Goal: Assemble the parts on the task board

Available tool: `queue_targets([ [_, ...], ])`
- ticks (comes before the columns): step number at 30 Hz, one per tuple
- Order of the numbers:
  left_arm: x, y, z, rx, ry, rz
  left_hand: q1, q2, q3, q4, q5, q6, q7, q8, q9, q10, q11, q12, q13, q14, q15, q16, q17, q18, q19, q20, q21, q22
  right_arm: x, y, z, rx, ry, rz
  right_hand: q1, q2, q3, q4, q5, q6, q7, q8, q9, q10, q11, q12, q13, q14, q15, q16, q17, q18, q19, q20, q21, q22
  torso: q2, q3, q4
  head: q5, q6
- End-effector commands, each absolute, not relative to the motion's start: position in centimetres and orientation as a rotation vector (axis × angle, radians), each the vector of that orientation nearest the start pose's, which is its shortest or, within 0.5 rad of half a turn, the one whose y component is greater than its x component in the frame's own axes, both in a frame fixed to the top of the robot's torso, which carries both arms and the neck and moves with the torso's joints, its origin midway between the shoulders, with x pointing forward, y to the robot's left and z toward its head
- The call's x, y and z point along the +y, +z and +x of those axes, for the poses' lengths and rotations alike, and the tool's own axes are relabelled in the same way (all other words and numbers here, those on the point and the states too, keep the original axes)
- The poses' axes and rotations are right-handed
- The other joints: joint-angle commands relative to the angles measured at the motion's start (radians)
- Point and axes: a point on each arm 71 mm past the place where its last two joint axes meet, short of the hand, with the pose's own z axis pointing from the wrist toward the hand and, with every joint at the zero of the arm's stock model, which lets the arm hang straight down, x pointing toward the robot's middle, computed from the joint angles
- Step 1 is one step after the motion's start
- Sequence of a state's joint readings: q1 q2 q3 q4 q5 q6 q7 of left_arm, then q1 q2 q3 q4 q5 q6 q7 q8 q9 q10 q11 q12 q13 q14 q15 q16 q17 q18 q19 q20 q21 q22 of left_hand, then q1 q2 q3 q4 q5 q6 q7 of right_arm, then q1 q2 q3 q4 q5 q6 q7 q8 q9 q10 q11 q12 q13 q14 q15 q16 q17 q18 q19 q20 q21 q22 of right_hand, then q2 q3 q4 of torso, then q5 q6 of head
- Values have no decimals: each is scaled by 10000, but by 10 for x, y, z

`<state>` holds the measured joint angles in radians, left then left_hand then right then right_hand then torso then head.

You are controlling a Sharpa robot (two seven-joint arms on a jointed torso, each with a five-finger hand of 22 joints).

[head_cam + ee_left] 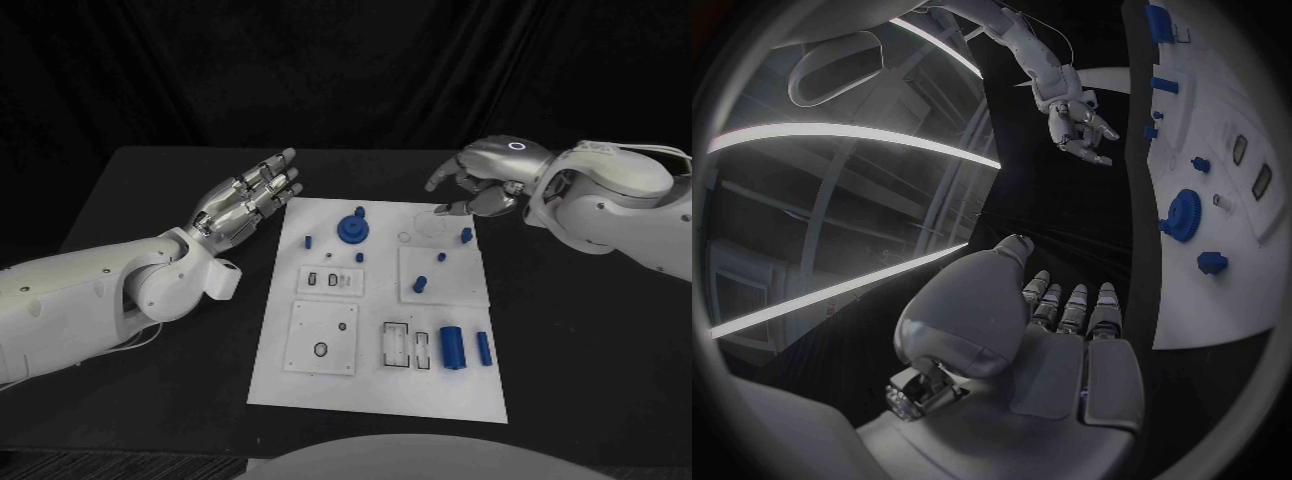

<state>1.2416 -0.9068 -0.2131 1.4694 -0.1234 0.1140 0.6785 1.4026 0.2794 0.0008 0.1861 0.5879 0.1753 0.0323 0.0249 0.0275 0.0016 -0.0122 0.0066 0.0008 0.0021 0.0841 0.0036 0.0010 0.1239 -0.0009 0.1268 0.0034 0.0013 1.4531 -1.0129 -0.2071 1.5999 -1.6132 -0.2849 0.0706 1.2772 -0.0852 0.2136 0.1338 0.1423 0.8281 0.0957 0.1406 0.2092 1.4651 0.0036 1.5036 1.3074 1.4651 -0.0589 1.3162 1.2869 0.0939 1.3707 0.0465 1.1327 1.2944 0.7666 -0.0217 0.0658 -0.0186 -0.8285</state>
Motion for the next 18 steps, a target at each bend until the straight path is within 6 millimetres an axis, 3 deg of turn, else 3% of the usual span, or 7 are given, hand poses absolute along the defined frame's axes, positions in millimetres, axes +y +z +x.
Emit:
queue_targets([
  [1,238,-196,466,14121,-19483,-7645,-76,-25,59,-19,18,33,49,67,9,-16,77,-66,-8,-21,82,-36,-10,-108,9,82,-34,-13,-266,-127,472,15270,5147,-4119,-63,-15,-81,25,-89,28,5,-12,14,216,-15,-86,1902,252,-33,-154,-167,69,40,16,-59,-17,-20,-30,-30,-16,-9],
  [5,239,-196,466,14124,-19468,-7656,-76,-25,59,-19,18,33,49,67,9,-16,77,-66,-8,-21,82,-36,-10,-108,9,82,-34,-13,-282,-137,467,15332,4983,-3749,-75,-50,-157,99,-186,-35,5,-73,11,209,-16,-98,1891,242,-36,-218,-225,73,39,15,-91,-19,-20,-37,-65,-29,-49],
  [9,239,-196,466,14126,-19472,-7662,-78,-25,73,-27,19,33,50,68,8,-16,78,-66,-8,-21,83,-36,-10,-109,9,82,-34,-13,-293,-146,465,15403,4845,-3518,-75,-75,-201,140,-232,-74,-1,-109,10,213,-20,-99,1890,245,-40,-244,-250,73,47,13,-98,-15,-12,-7,-101,-42,-67],
  [13,240,-197,466,14137,-19453,-7679,-78,-25,73,-27,19,33,50,68,8,-16,78,-66,-8,-21,83,-36,-10,-109,9,82,-34,-13,-299,-156,465,15579,4692,-3369,-79,-88,-222,161,-252,-64,0,-110,15,204,-21,-109,1880,237,-42,-286,-294,79,39,11,-129,-30,-8,-2,-63,-40,-91],
  [16,240,-197,466,14143,-19443,-7687,-78,-26,87,-36,21,31,51,67,8,-16,80,-66,-8,-21,84,-36,-10,-110,9,83,-34,-13,-302,-160,466,15692,4603,-3305,-83,-95,-236,176,-266,-52,1,-107,20,182,-21,-131,1860,228,-42,-324,-334,88,22,11,-173,-54,-7,-5,-77,-43,-109],
  [18,240,-197,466,14145,-19448,-7687,-78,-26,87,-36,21,31,51,67,8,-16,80,-66,-8,-21,84,-36,-10,-110,9,83,-34,-13,-303,-163,467,15746,4560,-3272,-94,-113,-274,221,-315,-47,5,-115,27,163,-19,-151,1841,216,-41,-376,-384,96,9,11,-218,-74,-5,13,-87,-31,-117],
])
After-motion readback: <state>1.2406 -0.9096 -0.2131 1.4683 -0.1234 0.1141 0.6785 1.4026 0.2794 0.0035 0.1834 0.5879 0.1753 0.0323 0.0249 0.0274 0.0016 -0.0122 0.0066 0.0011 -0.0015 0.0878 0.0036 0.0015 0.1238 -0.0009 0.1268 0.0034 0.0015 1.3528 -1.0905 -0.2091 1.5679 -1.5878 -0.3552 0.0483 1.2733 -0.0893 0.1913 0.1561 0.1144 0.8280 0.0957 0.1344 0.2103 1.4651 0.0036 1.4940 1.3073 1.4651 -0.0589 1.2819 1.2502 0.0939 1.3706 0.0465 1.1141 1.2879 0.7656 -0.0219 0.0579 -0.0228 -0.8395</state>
